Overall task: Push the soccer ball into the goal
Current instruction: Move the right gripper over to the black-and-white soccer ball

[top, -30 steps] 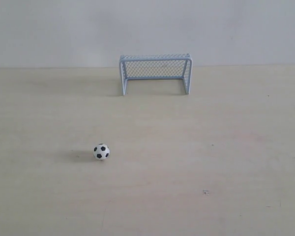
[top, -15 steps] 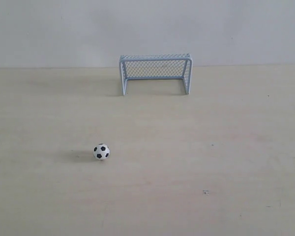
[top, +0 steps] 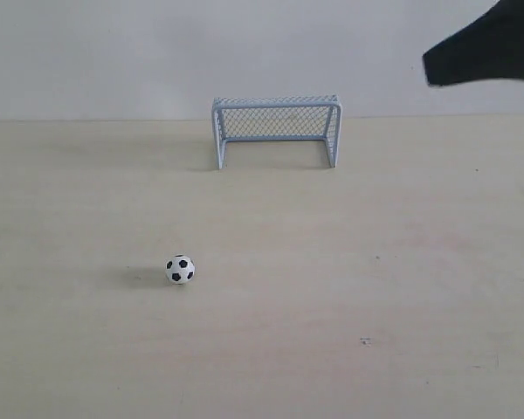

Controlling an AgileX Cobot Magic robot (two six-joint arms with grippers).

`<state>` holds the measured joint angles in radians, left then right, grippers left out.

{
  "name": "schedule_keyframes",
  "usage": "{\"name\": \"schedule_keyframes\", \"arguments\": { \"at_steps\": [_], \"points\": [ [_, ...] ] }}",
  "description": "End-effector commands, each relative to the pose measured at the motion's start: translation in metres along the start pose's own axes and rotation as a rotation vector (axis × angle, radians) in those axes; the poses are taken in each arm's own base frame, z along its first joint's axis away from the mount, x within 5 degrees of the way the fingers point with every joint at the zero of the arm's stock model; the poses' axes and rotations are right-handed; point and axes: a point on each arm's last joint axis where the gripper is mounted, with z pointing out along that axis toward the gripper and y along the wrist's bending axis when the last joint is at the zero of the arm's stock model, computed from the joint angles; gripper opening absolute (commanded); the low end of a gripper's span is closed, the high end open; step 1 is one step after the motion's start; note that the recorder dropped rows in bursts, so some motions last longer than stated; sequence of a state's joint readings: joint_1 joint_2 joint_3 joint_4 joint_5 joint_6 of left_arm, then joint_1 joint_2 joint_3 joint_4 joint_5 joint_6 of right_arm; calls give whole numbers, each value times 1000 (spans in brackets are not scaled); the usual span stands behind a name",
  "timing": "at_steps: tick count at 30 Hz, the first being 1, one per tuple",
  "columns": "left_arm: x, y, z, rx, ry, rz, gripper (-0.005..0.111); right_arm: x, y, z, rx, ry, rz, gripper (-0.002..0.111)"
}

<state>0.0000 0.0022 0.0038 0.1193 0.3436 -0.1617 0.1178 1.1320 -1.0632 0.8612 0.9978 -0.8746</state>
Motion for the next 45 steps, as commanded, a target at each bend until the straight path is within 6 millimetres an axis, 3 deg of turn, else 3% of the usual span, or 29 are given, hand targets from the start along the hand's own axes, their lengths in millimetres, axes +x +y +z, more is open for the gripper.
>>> {"name": "schedule_keyframes", "arguments": {
  "at_steps": [1,13,19,23,28,33,39,45],
  "points": [
    [-2,0,-1,-1,-10,-3,6,4,-1,46,61,133,-69,0],
    [-2,0,-1,-1,-10,-3,6,14,24,191,-51,379,-200,0],
    [-2,0,-1,-1,-10,-3,6,17,53,260,-167,517,-259,0],
    [-2,0,-1,-1,-10,-3,6,18,73,304,-128,663,-329,0],
    [-2,0,-1,-1,-10,-3,6,15,92,332,-155,674,-341,0],
    [-2,0,-1,-1,-10,-3,6,44,102,363,-139,698,-283,0],
    [-2,0,-1,-1,-10,-3,6,46,101,364,-131,701,-296,0],
    [-2,0,-1,-1,-10,-3,6,45,85,360,-43,760,-340,0]
  ]
}}
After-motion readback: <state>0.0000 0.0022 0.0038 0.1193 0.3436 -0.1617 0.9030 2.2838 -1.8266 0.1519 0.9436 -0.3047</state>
